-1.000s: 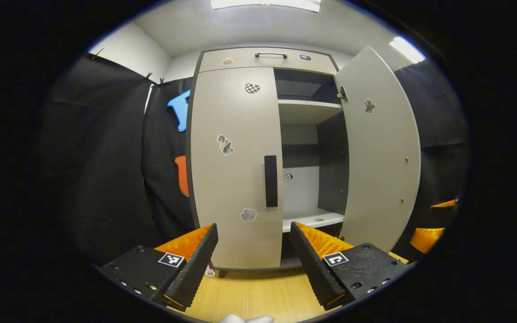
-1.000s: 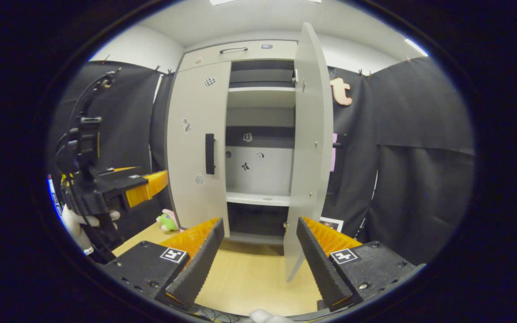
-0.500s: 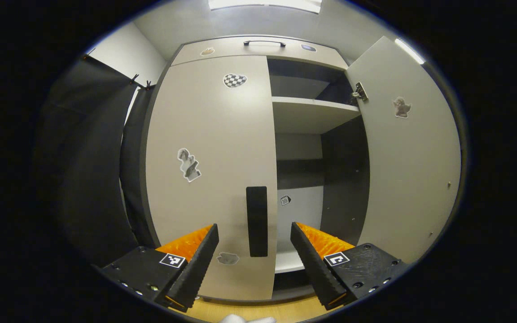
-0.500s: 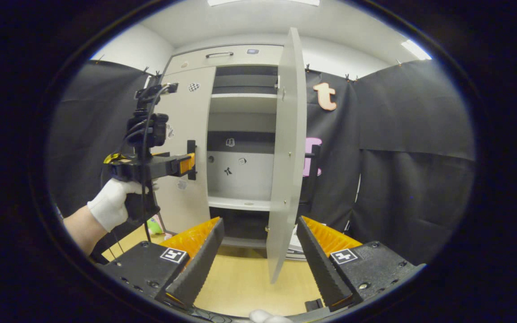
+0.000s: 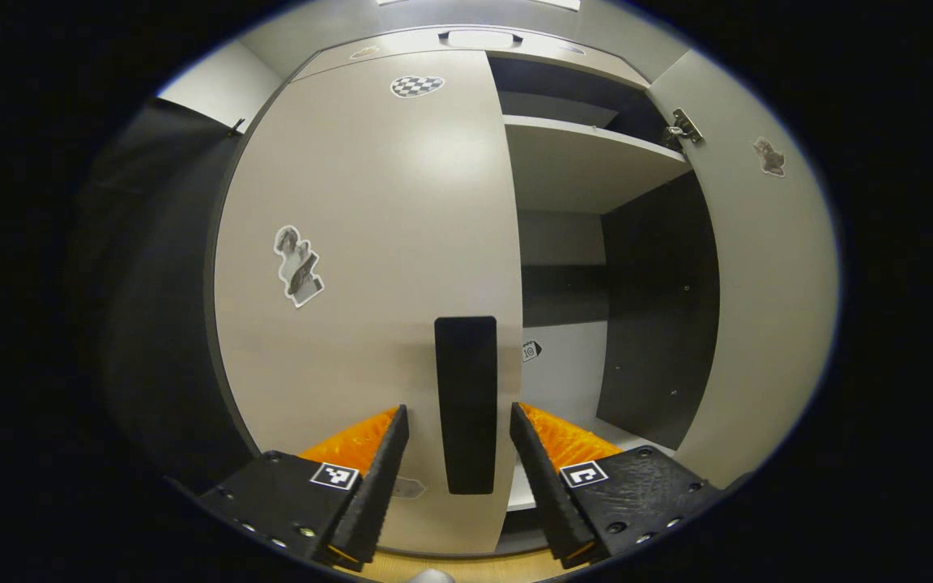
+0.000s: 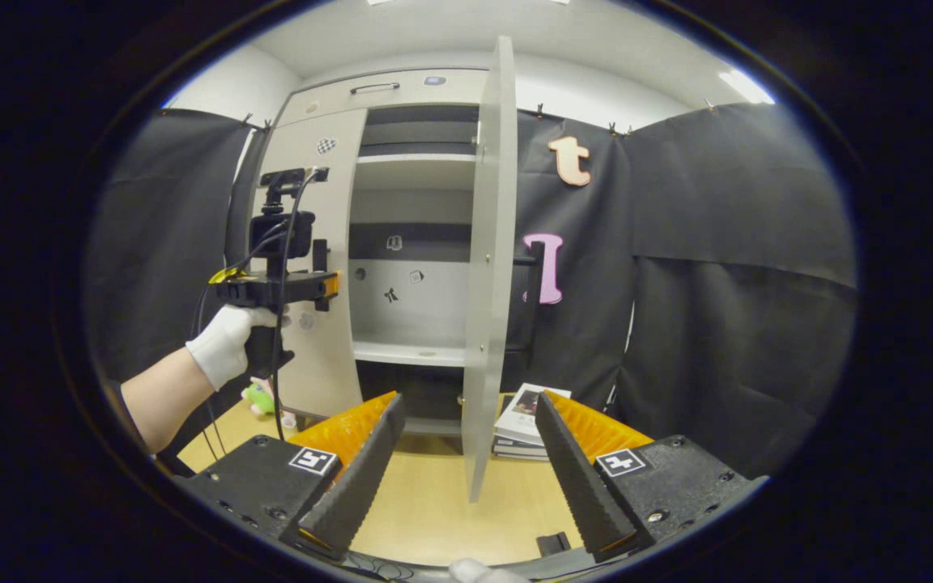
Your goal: Open the right door of the double-door shoe cabinet with the right hand, and open the left door with the left hand.
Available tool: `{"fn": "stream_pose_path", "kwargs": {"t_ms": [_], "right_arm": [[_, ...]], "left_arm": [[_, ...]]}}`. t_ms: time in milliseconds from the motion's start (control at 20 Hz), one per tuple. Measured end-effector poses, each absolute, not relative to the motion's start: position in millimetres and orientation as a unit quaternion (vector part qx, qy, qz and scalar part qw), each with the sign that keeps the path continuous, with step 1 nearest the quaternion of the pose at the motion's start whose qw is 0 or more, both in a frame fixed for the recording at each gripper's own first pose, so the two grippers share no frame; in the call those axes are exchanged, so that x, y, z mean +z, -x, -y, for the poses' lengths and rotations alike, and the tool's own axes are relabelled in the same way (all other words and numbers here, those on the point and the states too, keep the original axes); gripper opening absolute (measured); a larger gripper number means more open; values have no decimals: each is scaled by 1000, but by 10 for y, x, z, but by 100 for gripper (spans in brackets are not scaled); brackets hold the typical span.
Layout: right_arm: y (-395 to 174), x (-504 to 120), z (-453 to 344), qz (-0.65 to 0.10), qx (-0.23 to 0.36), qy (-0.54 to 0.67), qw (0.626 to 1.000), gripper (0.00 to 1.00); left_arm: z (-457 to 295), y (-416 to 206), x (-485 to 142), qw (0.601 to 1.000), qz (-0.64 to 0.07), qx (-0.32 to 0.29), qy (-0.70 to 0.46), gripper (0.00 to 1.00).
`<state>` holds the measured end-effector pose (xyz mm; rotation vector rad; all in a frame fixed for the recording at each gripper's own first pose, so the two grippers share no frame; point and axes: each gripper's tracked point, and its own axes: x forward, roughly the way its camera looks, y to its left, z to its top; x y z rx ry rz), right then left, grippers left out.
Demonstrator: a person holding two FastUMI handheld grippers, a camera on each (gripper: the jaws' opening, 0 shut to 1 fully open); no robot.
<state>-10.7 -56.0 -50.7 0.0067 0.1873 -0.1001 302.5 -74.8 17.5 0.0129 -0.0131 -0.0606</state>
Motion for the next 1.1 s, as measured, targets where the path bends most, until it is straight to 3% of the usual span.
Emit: {"fn": "stream_pose_path", "kwargs": {"t_ms": [50,300,450,500,650,1100], "right_arm": [[111,-513,565,-95,-49,-4,994,100],[148,-503,542,-94,-43,-9,995,100],[181,-494,472,-93,-30,-18,995,100],[209,-476,461,-92,-28,-17,995,100],[290,-430,458,-84,-24,-15,996,100],[457,-473,337,-83,-3,-29,996,100]], "left_arm": [[735,-3055,150,1000,3,-29,-11,68],[782,-3097,112,999,-4,-37,-8,51],[791,-3065,118,1000,-4,-31,2,24],[787,-3094,109,1000,-4,-28,8,24],[792,-3089,106,999,-3,-23,22,7],[750,-2768,123,998,3,-61,26,3]]}}
